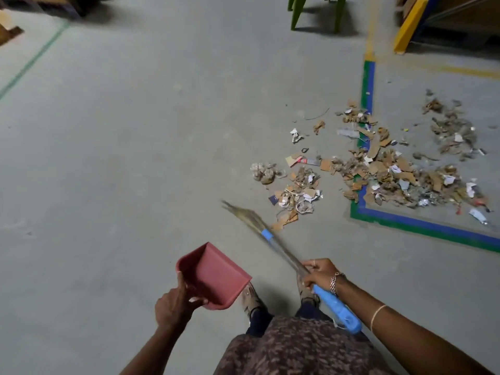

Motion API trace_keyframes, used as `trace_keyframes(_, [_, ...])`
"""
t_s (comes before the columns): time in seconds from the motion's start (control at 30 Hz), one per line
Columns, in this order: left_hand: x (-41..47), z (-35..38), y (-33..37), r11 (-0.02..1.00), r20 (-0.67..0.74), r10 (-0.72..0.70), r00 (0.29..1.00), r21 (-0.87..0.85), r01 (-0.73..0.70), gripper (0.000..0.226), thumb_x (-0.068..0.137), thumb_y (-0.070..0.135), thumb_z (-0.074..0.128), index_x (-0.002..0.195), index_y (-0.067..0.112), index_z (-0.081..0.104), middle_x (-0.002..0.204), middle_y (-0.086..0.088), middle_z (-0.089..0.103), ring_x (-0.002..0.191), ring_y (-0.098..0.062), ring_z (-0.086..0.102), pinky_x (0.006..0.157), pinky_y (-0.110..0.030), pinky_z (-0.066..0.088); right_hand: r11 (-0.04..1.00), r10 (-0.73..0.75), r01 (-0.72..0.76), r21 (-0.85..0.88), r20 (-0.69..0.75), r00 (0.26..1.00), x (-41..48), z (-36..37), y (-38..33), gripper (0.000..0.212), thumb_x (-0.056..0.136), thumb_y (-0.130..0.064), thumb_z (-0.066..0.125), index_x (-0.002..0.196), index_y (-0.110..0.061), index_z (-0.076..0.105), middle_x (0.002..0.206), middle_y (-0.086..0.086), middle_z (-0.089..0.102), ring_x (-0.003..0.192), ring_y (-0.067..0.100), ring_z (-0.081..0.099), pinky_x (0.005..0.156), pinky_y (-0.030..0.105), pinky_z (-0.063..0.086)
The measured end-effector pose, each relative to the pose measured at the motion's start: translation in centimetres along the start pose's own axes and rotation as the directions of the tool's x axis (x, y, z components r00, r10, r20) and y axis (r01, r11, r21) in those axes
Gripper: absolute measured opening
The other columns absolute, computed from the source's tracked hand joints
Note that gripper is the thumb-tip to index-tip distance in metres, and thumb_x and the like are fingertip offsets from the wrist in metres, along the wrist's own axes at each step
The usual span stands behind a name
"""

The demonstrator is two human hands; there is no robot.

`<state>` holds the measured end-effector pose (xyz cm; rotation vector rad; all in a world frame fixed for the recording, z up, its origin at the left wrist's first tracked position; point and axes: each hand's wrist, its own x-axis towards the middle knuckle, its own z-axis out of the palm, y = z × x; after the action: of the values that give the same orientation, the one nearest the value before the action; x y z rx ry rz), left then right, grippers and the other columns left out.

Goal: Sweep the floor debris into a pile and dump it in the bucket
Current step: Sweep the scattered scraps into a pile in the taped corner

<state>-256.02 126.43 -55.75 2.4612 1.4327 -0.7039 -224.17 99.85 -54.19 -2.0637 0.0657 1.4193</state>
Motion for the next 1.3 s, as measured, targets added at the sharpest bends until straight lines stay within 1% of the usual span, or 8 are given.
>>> trace_keyframes(0.13, [0.0, 0.6, -3.7, 0.999, 0.014, -0.027, 1.0, 0.04, 0.026, 0.12, 0.061, 0.09, 0.061, 0.155, 0.024, 0.024, 0.092, 0.0, 0.074, 0.085, -0.026, 0.072, 0.062, -0.034, 0.043, 0.988, 0.12, -0.109, -0.108, 0.108, 0.987, 1.1, 4.1, 0.5, 0.059, 0.063, 0.013, 0.068, 0.12, 0.001, 0.061, 0.065, 0.023, 0.066, 0.049, 0.026, 0.06, 0.052, 0.033, 0.054])
trace_keyframes(0.27, [-0.7, 1.0, -5.1, 0.998, 0.012, -0.033, 0.999, 0.058, 0.032, 0.119, 0.064, 0.087, 0.062, 0.156, 0.023, 0.02, 0.098, -0.002, 0.074, 0.091, -0.028, 0.072, 0.068, -0.035, 0.047, 0.984, 0.168, -0.164, -0.071, 0.057, 0.984, 2.2, 6.7, 1.6, 0.029, 0.039, 0.0, 0.071, 0.067, -0.001, 0.062, 0.061, 0.025, 0.064, 0.055, 0.031, 0.061, 0.061, 0.043, 0.053])
trace_keyframes(0.6, [0.2, 1.7, -4.0, 0.999, 0.049, 0.001, 0.999, 0.039, -0.003, 0.116, 0.064, 0.086, 0.063, 0.153, 0.025, 0.022, 0.092, 0.0, 0.075, 0.085, -0.028, 0.072, 0.06, -0.032, 0.041, 0.998, 0.055, -0.054, 0.01, -0.337, 0.94, 0.9, 5.3, 2.9, 0.011, 0.059, -0.015, 0.073, 0.063, -0.008, 0.066, 0.056, 0.003, 0.069, 0.058, 0.023, 0.068, 0.06, 0.033, 0.06])
trace_keyframes(0.7, [0.5, 1.2, -3.1, 0.998, 0.058, 0.027, 0.998, 0.057, -0.03, 0.114, 0.067, 0.084, 0.065, 0.153, 0.025, 0.021, 0.094, 0.0, 0.074, 0.086, -0.027, 0.072, 0.061, -0.031, 0.04, 0.995, 0.026, 0.014, 0.104, -0.373, 0.928, -1.5, 3.0, 2.8, 0.015, 0.055, -0.009, 0.073, 0.069, -0.016, 0.07, 0.06, 0.009, 0.07, 0.051, 0.025, 0.064, 0.061, 0.045, 0.059])
trace_keyframes(0.83, [-0.2, 0.9, -1.9, 0.997, 0.074, 0.043, 0.996, 0.054, -0.048, 0.11, 0.069, 0.08, 0.067, 0.153, 0.025, 0.02, 0.097, -0.001, 0.074, 0.089, -0.028, 0.071, 0.063, -0.031, 0.039, 0.972, 0.022, 0.032, 0.234, -0.225, 0.974, -5.6, 1.0, 3.0, 0.031, 0.07, 0.019, 0.066, 0.087, -0.006, 0.071, 0.061, 0.018, 0.064, 0.046, 0.021, 0.052, 0.047, 0.029, 0.05])
trace_keyframes(1.03, [-3.1, 1.6, 0.2, 0.991, 0.063, 0.033, 0.997, 0.125, -0.041, 0.116, 0.073, 0.081, 0.061, 0.158, 0.022, 0.009, 0.104, 0.003, 0.073, 0.092, -0.023, 0.071, 0.063, -0.031, 0.039, 0.983, 0.124, -0.129, 0.131, 0.046, 0.991, -6.1, 0.2, 6.4, 0.04, 0.063, 0.014, 0.071, 0.102, 0.005, 0.069, 0.076, 0.032, 0.068, 0.05, 0.026, 0.061, 0.047, 0.03, 0.052])
trace_keyframes(1.17, [-6.6, 2.1, 2.4, 0.99, 0.058, 0.0, 0.998, 0.142, -0.008, 0.115, 0.075, 0.08, 0.061, 0.158, 0.022, 0.008, 0.105, 0.002, 0.073, 0.094, -0.024, 0.07, 0.064, -0.03, 0.039, 0.982, 0.175, -0.185, 0.049, 0.151, 0.973, -5.0, 0.1, 8.5, 0.031, 0.06, 0.004, 0.076, 0.086, 0.02, 0.069, 0.085, 0.037, 0.068, 0.058, 0.028, 0.063, 0.059, 0.033, 0.054])
trace_keyframes(1.3, [-10.2, 2.5, 4.7, 0.987, 0.046, -0.006, 0.999, 0.163, -0.002, 0.113, 0.077, 0.079, 0.061, 0.159, 0.022, 0.008, 0.108, 0.002, 0.073, 0.096, -0.024, 0.07, 0.064, -0.031, 0.039, 0.977, 0.209, -0.212, 0.03, 0.081, 0.975, -4.5, -0.8, 11.3, 0.014, 0.064, 0.002, 0.075, 0.068, 0.015, 0.069, 0.058, 0.019, 0.067, 0.043, 0.022, 0.06, 0.048, 0.024, 0.048])
